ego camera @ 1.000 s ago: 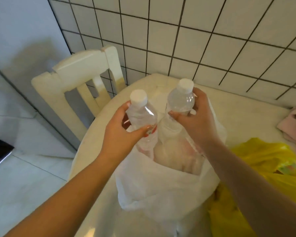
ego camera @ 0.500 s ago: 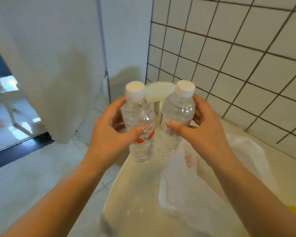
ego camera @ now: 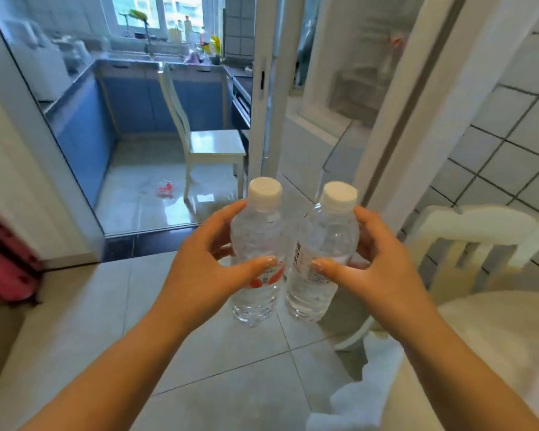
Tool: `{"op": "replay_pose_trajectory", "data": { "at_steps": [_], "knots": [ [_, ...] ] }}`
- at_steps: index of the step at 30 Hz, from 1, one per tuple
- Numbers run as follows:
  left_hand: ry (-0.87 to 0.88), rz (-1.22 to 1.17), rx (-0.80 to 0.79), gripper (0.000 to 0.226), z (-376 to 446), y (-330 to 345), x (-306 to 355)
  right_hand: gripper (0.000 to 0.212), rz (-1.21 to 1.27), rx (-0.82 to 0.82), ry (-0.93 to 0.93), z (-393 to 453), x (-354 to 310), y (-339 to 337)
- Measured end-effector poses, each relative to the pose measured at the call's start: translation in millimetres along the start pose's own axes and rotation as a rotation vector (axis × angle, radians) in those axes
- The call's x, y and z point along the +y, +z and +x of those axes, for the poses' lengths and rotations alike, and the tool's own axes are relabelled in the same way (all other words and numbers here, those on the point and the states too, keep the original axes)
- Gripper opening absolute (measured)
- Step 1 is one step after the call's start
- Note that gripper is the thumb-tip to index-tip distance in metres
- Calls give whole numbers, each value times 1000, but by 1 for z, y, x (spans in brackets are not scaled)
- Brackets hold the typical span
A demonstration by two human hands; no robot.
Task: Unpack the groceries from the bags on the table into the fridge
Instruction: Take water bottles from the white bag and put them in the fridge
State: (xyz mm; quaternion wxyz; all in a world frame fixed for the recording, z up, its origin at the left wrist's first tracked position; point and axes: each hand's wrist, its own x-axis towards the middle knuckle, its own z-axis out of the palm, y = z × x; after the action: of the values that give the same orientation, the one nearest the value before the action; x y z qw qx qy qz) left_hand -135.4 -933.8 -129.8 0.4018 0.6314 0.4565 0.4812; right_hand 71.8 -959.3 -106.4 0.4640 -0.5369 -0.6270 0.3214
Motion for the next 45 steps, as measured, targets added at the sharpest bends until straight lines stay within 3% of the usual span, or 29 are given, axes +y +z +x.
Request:
{"op": "replay_pose_trajectory", "data": {
  "at_steps": [9,19,24,30,36,45],
  "knots": [
    [-11,63,55,73,78,-142,-43,71,98,-23,-24,108,-23,131],
    [0,-40,54,62,239,-171,-88,74,192,157,-60,273,6,171],
    [29,-47,15,62,362,-158,-97,72,176,236,-105,382,25,159],
    [86,-95,-87,79,500,-122,-98,64,142,366,-132,496,43,120],
    [108,-230,-276,54,626,-61,-109,70,90,577,-36,572,74,70],
    [321,-345,-686,61,797,61,-101,59,-82,918,21,667,107,-18]
  ]
}}
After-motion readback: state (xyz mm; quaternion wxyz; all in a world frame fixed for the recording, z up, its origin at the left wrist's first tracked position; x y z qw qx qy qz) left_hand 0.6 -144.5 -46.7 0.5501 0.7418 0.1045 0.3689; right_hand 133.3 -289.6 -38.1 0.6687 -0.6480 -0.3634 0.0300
